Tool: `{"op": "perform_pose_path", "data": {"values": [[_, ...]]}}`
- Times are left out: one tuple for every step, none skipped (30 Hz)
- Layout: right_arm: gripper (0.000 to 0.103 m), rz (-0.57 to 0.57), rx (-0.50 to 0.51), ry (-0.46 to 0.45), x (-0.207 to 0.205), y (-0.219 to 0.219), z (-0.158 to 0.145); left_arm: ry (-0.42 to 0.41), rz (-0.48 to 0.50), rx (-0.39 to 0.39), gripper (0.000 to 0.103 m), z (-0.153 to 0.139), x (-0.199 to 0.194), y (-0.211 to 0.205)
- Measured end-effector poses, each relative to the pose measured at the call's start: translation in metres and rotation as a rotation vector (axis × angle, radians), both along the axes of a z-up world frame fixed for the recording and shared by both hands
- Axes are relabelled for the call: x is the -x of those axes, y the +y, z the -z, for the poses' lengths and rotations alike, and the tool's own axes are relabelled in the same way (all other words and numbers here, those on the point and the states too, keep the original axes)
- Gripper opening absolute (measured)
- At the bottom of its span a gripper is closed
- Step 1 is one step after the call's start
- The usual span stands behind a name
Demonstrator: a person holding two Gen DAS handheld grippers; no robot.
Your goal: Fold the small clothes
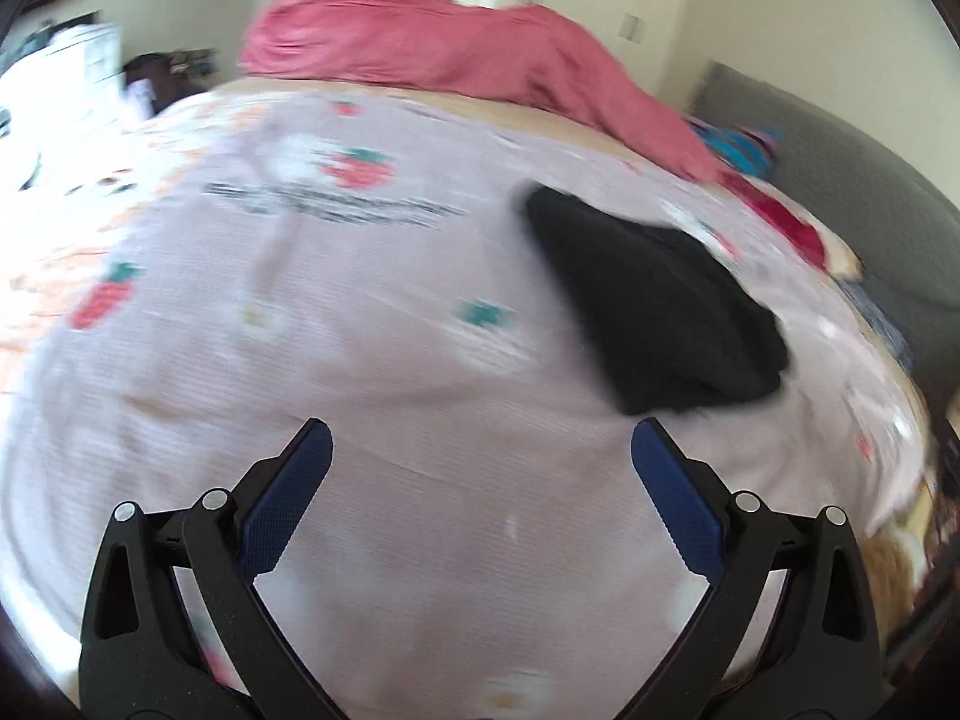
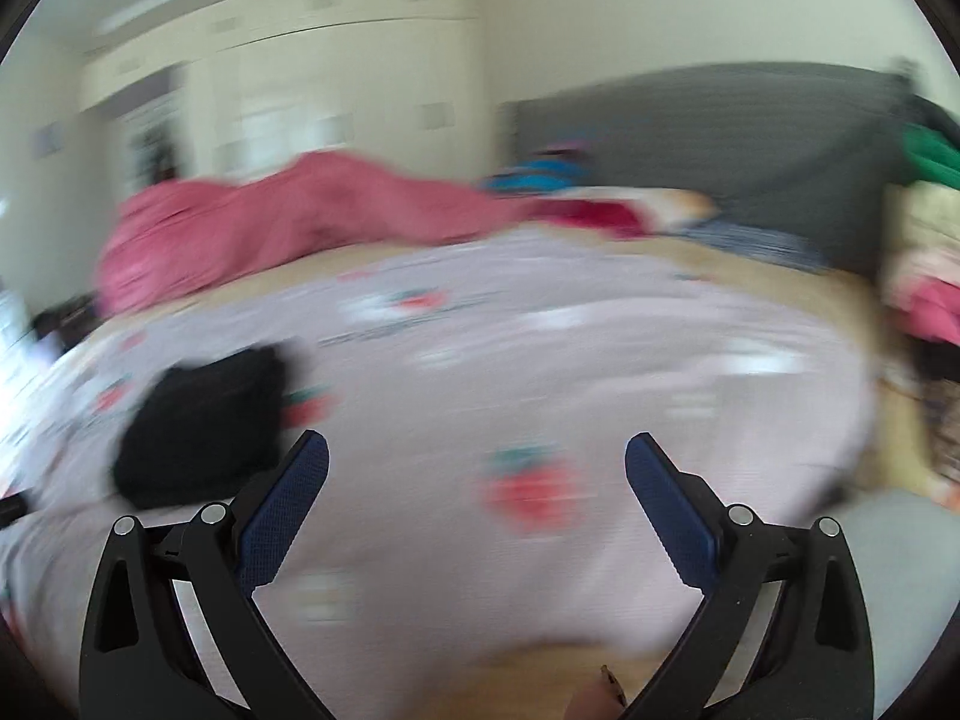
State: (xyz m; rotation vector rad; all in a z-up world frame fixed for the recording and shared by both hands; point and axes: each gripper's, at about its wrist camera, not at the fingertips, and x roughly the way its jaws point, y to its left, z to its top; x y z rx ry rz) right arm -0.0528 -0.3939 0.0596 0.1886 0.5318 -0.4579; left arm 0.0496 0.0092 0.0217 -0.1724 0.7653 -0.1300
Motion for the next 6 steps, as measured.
{"op": "perform_pose_path", "data": {"values": [[0.099,0.118,0.007,0.034,0.014,-0.032,-0.001,0.015,-0.049,0.013,0.094,-0.004,-0.007,0.026],[0.099,0.202,0.017,0.060,0.023,-0.053,0.001,0.019,-0.082,0.027,0.094,-0.006,-0.012,0.047],[0.099,0.304,0.030,0.097,0.034,-0.080,0.006,0.021,-0.126,0.026,0.094,-0.010,-0.017,0.072],[0.099,0.400,0.037,0.145,0.045,-0.107,0.012,0.012,-0.195,0.001,0.094,-0.015,-0.023,0.105],[0.099,0.525,0.030,0.228,0.060,-0.143,0.026,0.007,-0.247,-0.027,0.094,-0.017,-0.029,0.129],[0.099,0.609,0.020,0.289,0.071,-0.169,0.037,0.016,-0.305,-0.061,0.094,-0.019,-0.037,0.155]]}}
